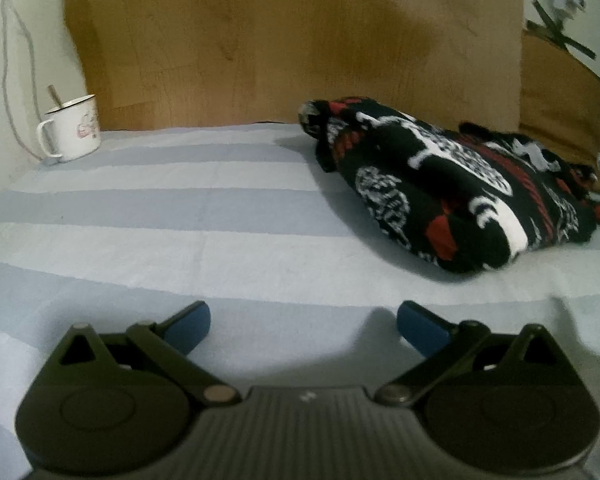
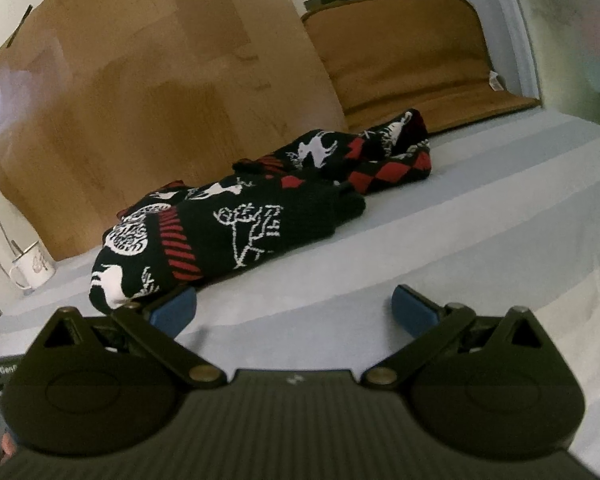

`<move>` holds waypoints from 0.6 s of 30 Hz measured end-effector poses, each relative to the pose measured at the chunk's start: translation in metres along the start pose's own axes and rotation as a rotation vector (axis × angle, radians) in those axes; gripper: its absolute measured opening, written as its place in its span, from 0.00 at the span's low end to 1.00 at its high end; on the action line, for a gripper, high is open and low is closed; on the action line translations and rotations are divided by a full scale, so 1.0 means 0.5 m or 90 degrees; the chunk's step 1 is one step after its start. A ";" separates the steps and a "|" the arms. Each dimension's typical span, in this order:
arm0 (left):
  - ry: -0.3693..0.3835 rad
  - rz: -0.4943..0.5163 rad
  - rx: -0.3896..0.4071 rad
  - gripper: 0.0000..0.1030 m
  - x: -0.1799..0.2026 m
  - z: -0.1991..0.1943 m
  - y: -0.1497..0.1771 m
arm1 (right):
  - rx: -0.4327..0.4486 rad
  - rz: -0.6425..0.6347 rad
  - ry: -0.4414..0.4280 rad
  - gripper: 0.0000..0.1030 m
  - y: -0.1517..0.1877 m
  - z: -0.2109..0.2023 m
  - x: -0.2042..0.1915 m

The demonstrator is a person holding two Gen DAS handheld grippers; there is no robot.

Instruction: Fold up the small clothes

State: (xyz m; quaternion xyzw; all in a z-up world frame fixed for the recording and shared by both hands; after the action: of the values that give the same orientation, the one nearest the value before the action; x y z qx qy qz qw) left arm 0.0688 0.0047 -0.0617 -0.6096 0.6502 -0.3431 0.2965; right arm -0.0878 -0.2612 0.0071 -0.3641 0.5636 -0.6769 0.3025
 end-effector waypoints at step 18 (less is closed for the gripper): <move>0.042 -0.052 0.051 1.00 -0.025 -0.019 -0.024 | -0.008 -0.170 -0.146 0.70 -0.080 0.080 -0.162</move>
State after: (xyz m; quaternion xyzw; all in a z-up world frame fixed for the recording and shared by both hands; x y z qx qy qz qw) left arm 0.0694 0.0177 -0.0469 -0.6115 0.6203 -0.4003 0.2848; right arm -0.0099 -0.2092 0.0382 -0.5124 0.4761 -0.6616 0.2703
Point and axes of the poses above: each gripper's, at about its wrist camera, not at the fingertips, and z roughly the way its jaws point, x to its right, y to its underside, the point moved 10 cm from there along z, roughly the way its jaws point, and after that the axes turned 4 degrees about x, right-handed, at the moved point
